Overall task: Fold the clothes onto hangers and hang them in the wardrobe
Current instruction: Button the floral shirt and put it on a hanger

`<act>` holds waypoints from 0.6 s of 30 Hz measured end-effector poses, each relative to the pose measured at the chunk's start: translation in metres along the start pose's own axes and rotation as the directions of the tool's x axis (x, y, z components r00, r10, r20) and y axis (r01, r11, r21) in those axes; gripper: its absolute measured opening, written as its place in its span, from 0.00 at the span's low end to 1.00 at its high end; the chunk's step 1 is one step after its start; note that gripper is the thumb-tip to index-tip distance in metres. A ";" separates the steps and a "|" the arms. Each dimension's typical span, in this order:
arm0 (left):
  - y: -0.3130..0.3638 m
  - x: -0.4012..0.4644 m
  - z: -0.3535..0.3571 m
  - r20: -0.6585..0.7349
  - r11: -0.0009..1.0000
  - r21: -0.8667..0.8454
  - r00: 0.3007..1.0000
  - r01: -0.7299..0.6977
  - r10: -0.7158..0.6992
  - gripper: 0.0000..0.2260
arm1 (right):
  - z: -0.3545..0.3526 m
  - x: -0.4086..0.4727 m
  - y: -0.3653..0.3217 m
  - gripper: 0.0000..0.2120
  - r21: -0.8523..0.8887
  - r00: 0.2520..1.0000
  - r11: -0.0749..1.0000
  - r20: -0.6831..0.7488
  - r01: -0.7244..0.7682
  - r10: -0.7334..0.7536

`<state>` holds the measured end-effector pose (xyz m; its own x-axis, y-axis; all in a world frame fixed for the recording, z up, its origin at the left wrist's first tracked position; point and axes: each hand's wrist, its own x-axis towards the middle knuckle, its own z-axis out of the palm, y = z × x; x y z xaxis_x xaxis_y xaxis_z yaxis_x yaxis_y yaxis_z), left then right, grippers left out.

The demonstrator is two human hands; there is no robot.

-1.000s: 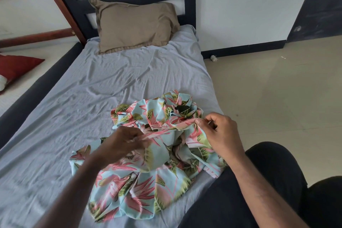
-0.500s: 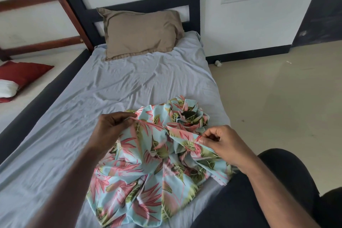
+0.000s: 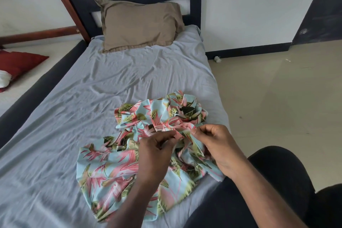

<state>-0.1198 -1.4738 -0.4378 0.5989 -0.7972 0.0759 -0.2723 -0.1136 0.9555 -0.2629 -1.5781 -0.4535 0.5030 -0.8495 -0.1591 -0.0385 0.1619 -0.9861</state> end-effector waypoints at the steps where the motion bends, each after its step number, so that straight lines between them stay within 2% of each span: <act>1: 0.001 -0.002 0.003 -0.008 1.000 -0.024 1.000 0.019 -0.019 0.10 | 0.001 0.000 0.000 0.11 0.017 1.000 1.000 0.015 -0.011 0.010; 3: 0.006 -0.006 0.007 -0.029 0.991 -0.121 0.998 0.059 -0.063 0.07 | 0.005 -0.002 0.000 0.05 0.040 0.999 0.998 0.037 -0.039 0.037; 6: 0.009 -0.010 0.010 -0.106 0.972 -0.225 0.991 0.061 -0.087 0.06 | 0.012 -0.008 -0.002 0.06 0.045 0.999 0.999 0.050 -0.013 0.011; 10: 0.008 -0.015 0.012 -0.041 0.974 -0.225 0.998 0.027 -0.037 0.03 | 0.021 -0.012 -0.003 0.10 -0.022 0.997 0.997 0.029 0.068 -0.067; 12: 0.008 -0.018 0.012 -0.011 0.973 -0.230 1.000 0.013 -0.016 0.06 | 0.021 -0.012 -0.003 0.09 -0.055 0.996 0.995 0.007 0.085 -0.084; 18: 0.004 -0.015 0.012 -0.043 0.980 -0.199 0.999 0.006 -0.015 0.06 | 0.022 -0.013 -0.004 0.11 -0.130 0.991 0.982 0.033 0.133 -0.130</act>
<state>-0.1386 -1.4690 -0.4385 0.6350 -0.7689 0.0743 -0.1134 0.0023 0.9935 -0.2509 -1.5564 -0.4466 0.5317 -0.8465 -0.0279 -0.0833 -0.0195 -0.9963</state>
